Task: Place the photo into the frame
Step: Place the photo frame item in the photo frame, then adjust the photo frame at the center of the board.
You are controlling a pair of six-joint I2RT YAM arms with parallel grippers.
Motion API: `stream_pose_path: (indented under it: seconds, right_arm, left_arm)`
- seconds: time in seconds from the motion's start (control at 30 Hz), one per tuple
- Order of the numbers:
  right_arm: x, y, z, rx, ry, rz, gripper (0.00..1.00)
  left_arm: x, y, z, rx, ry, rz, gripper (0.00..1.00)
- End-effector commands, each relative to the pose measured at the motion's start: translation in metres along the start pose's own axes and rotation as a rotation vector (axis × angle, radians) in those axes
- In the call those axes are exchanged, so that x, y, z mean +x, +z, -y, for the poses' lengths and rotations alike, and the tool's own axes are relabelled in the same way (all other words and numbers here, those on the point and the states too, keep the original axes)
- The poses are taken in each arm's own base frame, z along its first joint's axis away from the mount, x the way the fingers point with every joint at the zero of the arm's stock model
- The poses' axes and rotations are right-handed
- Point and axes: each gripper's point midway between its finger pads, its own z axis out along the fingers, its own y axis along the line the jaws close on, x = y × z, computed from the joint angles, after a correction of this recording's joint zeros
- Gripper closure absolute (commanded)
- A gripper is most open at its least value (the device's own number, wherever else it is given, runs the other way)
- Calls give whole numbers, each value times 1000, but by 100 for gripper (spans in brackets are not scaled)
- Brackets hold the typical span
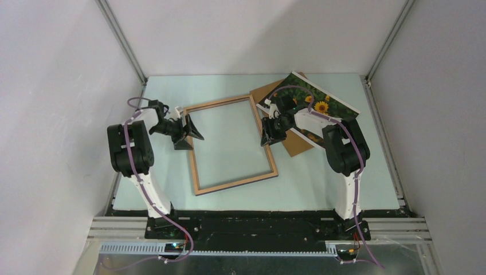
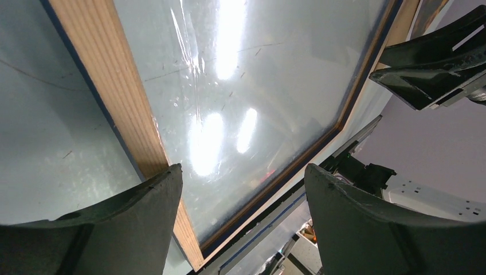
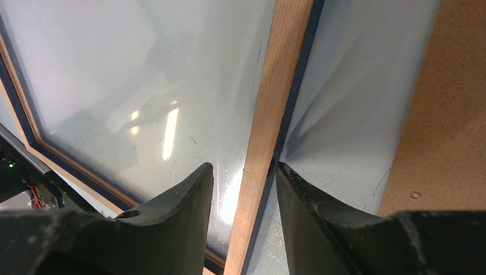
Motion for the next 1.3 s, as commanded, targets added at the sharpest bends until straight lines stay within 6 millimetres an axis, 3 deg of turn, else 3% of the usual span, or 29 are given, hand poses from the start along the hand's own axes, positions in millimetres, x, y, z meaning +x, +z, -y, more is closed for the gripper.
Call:
stream_pose_path:
  seconds: [0.0, 0.4, 0.73, 1.0, 1.27]
  right_arm:
    - [-14, -17, -11, -19, -28, 61, 51]
    - [-14, -18, -10, -20, -23, 66, 51]
    - [-17, -22, -6, -9, -26, 77, 51]
    - [-6, -17, 2, -7, -17, 43, 51]
    - [11, -15, -8, -44, -35, -4, 50]
  left_arm:
    - [-11, 1, 3, -13, 46, 16, 17]
    - [-9, -3, 10, -3, 67, 26, 16]
    - [-11, -33, 29, -29, 196, 109, 15]
    - [-9, -57, 24, -139, 300, 176, 15]
    - [-12, -77, 17, -221, 372, 227, 14]
